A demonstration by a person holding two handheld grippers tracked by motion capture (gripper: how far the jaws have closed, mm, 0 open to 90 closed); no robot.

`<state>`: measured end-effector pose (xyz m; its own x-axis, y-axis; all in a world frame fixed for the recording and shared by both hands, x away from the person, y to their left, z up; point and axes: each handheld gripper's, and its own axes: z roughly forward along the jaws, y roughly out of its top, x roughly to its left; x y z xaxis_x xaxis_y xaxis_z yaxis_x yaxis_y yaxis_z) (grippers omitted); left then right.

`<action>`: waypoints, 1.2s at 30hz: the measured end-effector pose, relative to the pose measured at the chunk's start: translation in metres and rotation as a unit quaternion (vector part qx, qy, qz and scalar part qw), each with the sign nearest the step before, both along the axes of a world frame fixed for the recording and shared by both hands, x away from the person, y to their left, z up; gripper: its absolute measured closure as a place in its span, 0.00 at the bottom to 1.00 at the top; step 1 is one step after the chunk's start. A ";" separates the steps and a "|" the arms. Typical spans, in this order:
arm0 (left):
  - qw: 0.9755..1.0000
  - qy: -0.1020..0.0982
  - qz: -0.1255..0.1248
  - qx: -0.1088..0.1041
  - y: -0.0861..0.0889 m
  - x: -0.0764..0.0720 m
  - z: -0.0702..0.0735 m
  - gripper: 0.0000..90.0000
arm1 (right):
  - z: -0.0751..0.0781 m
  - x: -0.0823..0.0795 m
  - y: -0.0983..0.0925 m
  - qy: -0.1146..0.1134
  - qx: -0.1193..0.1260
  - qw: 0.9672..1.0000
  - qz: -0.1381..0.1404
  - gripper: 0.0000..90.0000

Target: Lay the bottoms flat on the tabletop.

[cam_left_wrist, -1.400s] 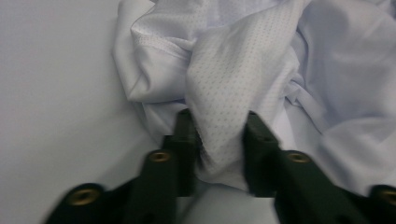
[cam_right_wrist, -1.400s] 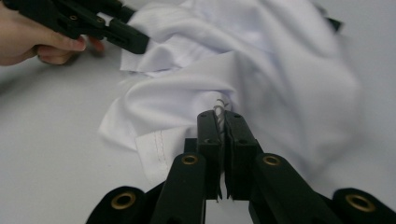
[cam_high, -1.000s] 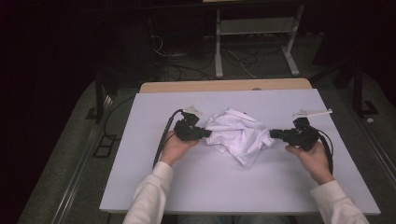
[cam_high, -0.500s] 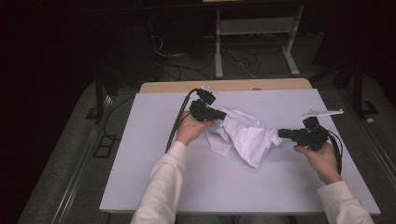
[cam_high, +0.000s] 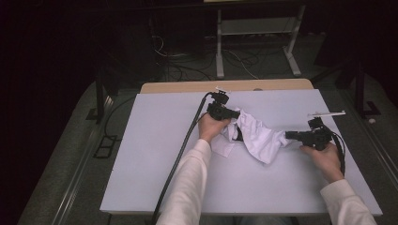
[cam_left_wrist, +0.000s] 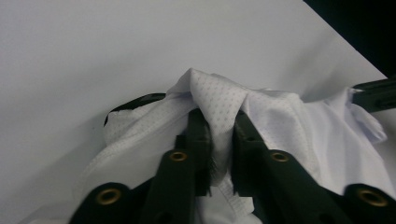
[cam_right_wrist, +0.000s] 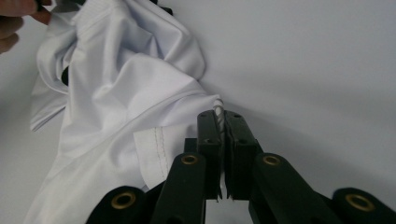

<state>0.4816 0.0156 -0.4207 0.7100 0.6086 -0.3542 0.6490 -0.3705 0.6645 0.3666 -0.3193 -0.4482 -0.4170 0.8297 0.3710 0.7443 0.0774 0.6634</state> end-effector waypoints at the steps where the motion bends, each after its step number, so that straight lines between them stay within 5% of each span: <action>1: 1.000 -0.003 0.000 0.001 0.001 -0.002 0.003 0.82 | -0.001 0.001 -0.001 0.002 0.001 1.000 -0.003 0.95; 8: 0.999 -0.033 -0.006 0.019 0.011 -0.018 0.023 0.54 | -0.003 0.002 -0.003 0.005 0.006 1.000 -0.009 0.95; 19: 0.998 -0.059 -0.001 0.006 0.034 -0.039 0.035 0.44 | -0.004 0.002 -0.002 0.008 0.008 1.000 -0.008 0.95; 25: 0.998 -0.056 0.013 -0.011 0.055 -0.058 0.019 0.44 | -0.004 0.002 -0.002 0.007 0.008 1.000 -0.008 0.95; 31: 0.999 -0.050 -0.001 -0.012 0.061 -0.082 0.003 0.44 | -0.004 0.001 -0.002 0.008 0.009 1.000 -0.009 0.95; 36: 0.998 -0.049 -0.023 0.019 0.051 -0.098 -0.015 0.42 | -0.004 0.001 -0.001 0.007 0.010 1.000 -0.009 0.95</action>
